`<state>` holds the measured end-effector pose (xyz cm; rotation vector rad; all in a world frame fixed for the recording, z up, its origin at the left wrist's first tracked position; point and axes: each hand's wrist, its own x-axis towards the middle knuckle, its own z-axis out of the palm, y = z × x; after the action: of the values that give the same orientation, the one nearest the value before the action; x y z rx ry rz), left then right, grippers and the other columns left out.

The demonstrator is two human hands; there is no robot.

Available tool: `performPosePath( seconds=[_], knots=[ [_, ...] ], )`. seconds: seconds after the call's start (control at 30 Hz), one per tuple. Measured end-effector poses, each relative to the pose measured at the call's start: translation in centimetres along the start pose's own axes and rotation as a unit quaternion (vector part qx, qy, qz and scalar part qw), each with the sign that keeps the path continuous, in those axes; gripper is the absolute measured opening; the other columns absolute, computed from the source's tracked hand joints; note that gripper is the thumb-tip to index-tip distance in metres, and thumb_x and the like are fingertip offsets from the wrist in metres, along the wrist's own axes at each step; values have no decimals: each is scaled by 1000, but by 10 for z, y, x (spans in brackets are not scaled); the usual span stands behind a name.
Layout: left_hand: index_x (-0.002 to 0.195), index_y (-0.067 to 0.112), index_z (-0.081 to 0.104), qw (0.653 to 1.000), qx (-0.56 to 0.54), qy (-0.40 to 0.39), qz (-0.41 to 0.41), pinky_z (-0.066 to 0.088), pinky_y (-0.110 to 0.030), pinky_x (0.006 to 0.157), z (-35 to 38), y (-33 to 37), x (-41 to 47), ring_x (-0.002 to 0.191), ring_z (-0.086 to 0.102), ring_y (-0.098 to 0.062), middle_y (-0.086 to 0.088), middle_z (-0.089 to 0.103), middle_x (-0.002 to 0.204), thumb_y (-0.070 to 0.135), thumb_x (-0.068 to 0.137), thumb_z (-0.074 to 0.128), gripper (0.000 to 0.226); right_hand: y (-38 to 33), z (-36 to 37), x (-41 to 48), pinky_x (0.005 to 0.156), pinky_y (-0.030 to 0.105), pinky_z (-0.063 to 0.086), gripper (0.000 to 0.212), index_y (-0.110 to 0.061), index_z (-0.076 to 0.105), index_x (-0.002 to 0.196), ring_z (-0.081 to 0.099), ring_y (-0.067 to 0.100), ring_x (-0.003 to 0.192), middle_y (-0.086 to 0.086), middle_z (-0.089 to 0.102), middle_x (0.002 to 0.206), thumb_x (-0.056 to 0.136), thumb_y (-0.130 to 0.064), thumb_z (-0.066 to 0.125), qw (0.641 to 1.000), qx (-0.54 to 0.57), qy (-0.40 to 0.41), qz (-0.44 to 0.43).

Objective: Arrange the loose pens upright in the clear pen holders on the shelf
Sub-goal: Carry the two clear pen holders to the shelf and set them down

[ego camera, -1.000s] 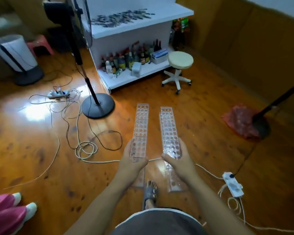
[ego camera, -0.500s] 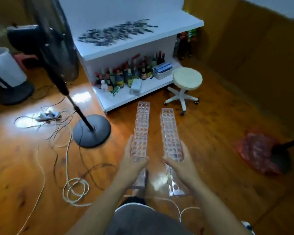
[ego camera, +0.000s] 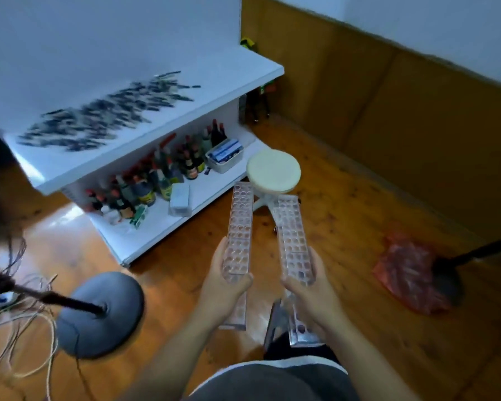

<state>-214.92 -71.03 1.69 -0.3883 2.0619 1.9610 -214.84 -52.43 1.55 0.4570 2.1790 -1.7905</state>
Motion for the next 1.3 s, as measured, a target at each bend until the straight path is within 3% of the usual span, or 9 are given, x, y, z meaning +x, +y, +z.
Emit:
performPosePath(
  seconds=[0.27,0.37,0.53,0.7,0.8,0.93,1.03,1.13,1.3],
  knots=[
    [136,54,17,998,39,-33,-23,45,-14,91,51,51,154,104,44,20,41,36,116,7,87,67,84,-42,-34,179,69,15,47,75,-48,26,137,55,-8,95,-30,51,113,86,-18,72,999,32,-18,5],
    [136,50,19,998,45,-1,-31,44,-5,83,74,74,215,105,42,24,34,38,124,4,85,67,83,-65,-54,252,77,18,48,74,-48,28,137,53,-8,100,-22,52,121,86,-19,73,998,29,-58,7],
    [143,48,20,996,69,40,-42,48,-36,101,89,117,298,121,50,-2,38,36,126,11,81,70,88,-115,-74,350,72,14,46,67,-50,31,125,54,-10,93,-32,50,107,86,-14,72,995,28,-99,-1],
    [136,52,21,993,64,88,-39,48,-41,100,89,148,364,119,51,-8,42,35,118,5,82,66,85,-153,-71,425,81,24,53,63,-46,34,123,56,-3,99,-30,50,108,87,-10,70,992,24,-125,5],
    [126,53,25,992,50,111,-29,44,-16,97,83,165,414,117,45,12,42,31,118,-1,84,64,79,-175,-65,476,85,25,49,66,-50,33,124,52,-8,95,-31,46,111,86,-14,73,990,8,-138,9],
    [116,42,33,992,8,123,-15,35,7,67,67,188,494,84,38,40,33,35,109,-11,84,61,68,-212,-49,544,87,27,47,76,-45,25,140,47,-10,94,-26,44,113,86,-22,73,991,-38,-126,10],
    [143,34,25,993,-11,117,-19,39,2,67,44,195,560,97,44,29,31,38,121,-2,86,64,77,-241,-35,596,86,22,47,75,-49,26,136,48,-17,89,-37,41,107,85,-23,74,991,-70,-116,6],
    [144,39,23,993,-23,110,-22,39,-8,78,26,212,621,123,38,-1,19,37,133,3,86,66,81,-274,-24,644,79,14,44,69,-59,27,121,47,-22,88,-44,37,104,85,-23,74,990,-88,-113,-15],
    [146,40,21,991,-26,131,-19,35,-22,95,11,231,685,125,38,-4,16,37,137,10,85,69,83,-309,-16,700,72,9,48,65,-54,34,122,53,-27,88,-41,52,102,86,-16,73,986,-71,-148,-19]
  ],
)
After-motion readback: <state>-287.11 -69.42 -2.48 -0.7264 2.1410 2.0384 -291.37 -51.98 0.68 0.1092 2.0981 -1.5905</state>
